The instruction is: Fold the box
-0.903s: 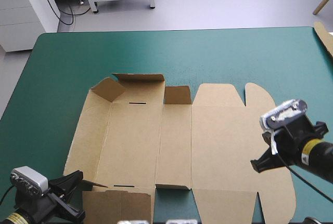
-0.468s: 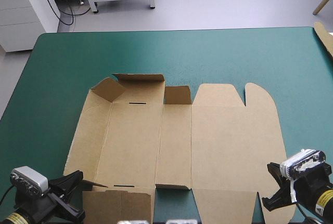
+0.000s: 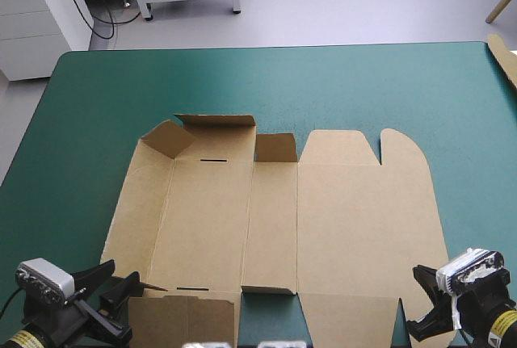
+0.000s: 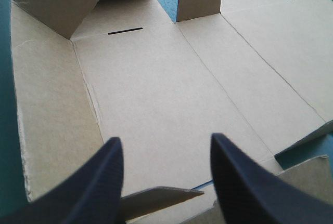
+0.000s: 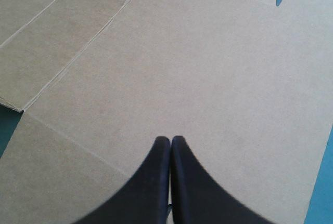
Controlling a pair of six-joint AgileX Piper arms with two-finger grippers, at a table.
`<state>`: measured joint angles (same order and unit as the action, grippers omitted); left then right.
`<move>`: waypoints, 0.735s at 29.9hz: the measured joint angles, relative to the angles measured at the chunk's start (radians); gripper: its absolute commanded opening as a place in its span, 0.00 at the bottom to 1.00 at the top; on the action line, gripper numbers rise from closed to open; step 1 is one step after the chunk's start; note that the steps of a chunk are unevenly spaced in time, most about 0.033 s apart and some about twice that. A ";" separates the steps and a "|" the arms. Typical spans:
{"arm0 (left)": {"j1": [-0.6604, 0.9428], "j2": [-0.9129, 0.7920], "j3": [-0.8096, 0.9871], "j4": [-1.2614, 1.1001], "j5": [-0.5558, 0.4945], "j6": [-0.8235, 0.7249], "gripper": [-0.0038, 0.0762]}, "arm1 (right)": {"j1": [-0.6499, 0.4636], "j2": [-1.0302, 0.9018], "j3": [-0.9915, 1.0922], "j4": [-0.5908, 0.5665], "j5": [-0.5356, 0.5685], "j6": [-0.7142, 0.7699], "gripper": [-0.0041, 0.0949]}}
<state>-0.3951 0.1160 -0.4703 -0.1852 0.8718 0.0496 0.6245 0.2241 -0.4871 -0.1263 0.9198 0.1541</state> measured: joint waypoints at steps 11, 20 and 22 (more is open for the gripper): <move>0.000 0.000 0.000 0.002 0.000 0.000 0.67 | 0.000 0.000 0.000 0.000 -0.001 -0.001 0.03; 0.000 0.172 -0.097 0.056 0.026 0.000 0.67 | 0.000 0.000 0.000 0.000 -0.004 -0.001 0.03; 0.000 0.245 -0.149 0.079 0.032 0.000 0.67 | 0.000 0.000 0.000 0.000 -0.003 -0.001 0.03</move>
<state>-0.3951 0.3610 -0.6189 -0.1060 0.9041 0.0496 0.6245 0.2241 -0.4871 -0.1263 0.9163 0.1532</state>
